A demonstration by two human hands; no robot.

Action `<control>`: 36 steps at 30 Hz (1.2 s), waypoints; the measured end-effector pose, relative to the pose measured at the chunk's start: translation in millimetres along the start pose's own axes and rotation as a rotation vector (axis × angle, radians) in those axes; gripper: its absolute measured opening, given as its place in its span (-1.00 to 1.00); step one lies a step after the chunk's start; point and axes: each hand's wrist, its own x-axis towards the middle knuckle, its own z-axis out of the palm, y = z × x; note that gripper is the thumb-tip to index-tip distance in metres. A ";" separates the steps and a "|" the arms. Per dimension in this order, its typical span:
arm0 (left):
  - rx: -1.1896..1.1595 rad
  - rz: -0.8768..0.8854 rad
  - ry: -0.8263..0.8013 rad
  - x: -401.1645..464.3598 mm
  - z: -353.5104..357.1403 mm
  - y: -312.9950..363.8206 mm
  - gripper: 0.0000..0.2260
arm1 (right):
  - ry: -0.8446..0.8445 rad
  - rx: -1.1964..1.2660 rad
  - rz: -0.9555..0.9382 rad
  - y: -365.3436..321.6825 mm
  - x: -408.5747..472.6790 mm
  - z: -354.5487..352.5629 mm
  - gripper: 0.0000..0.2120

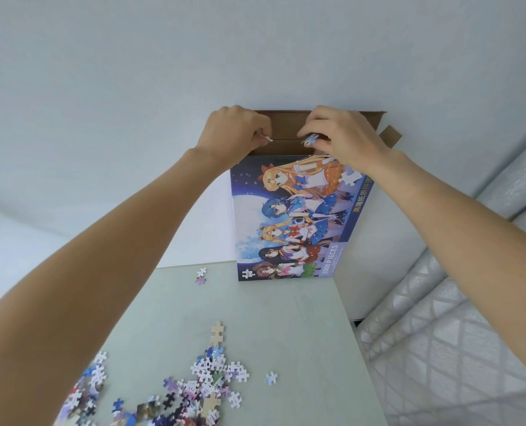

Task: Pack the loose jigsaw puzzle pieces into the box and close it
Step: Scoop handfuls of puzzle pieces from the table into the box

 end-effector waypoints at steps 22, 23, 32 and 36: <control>-0.205 -0.104 0.326 -187.1 -8.1 25.6 -0.84 | 0.321 0.193 0.025 -157.5 -140.1 38.1 -0.86; -0.251 -0.178 0.254 -211.8 -4.7 28.6 -0.84 | 0.266 0.228 0.056 -173.6 -158.5 50.1 -0.85; -0.296 -0.684 -0.618 -424.2 44.6 34.2 -0.54 | -0.667 0.271 0.715 -271.0 -320.0 138.7 -0.58; -0.216 -0.925 -0.815 -498.4 52.1 41.3 -0.24 | -0.746 0.234 0.991 -308.0 -359.6 143.4 -0.51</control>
